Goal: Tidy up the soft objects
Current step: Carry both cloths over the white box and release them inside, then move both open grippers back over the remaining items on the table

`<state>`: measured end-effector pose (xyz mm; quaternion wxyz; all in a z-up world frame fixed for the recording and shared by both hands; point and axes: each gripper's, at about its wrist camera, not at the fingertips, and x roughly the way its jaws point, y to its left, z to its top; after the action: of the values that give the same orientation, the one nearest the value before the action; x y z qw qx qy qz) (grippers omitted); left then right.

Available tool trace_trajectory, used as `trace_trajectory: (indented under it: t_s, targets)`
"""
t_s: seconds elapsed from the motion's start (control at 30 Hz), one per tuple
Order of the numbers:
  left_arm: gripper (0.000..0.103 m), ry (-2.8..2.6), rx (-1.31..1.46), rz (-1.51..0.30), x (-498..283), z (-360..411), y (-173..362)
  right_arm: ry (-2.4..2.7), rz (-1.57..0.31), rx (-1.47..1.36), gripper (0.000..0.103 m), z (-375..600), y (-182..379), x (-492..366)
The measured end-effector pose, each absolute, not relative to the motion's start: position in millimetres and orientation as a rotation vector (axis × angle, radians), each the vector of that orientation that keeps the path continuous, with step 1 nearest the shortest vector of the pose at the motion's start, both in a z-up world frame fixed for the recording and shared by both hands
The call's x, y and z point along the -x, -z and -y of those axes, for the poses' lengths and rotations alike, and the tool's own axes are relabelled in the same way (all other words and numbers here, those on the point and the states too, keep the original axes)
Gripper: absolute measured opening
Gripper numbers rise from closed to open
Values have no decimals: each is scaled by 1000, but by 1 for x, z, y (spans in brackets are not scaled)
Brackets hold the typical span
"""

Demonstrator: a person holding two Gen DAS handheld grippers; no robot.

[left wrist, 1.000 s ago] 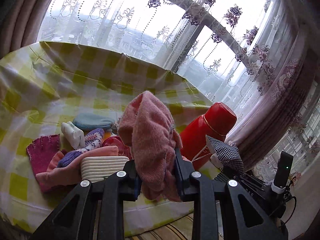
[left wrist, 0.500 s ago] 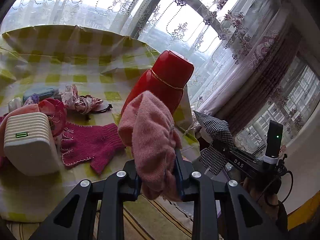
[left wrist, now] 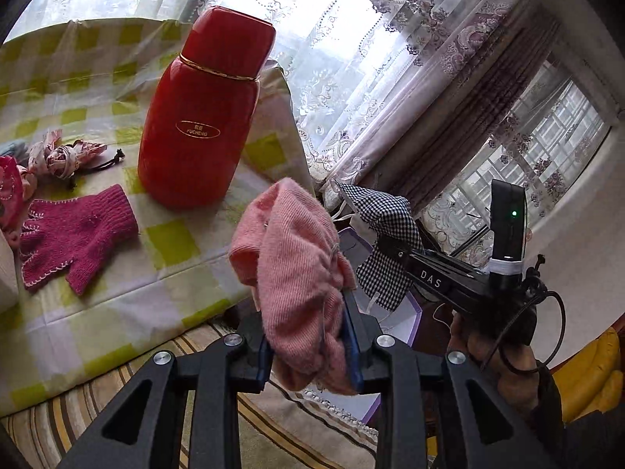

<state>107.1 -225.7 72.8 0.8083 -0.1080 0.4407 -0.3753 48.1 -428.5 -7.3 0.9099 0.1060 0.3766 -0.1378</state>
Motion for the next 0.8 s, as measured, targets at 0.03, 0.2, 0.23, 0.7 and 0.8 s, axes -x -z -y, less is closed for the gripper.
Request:
trace_trajectory:
  t_s: [0.03,0.2,0.23,0.7,0.8]
  targets:
    - [33,817,230,-952,-106,230,-71,289,-781,-220,22,431,9,-47]
    - [59,866,220,-998,-104,248,-65,308,-795,-234,38,440,13,-39]
    - [65,866,220,-992,-103,248,-65,309,-793,-231,48,440,12,-37]
    - [78,726,116,-847,-97,229,-86,300,-679,-131,82,415,-11,-37]
    - [84,664,104,-774,-94,217,-97,308,-644,-132,86,410,-19,-39]
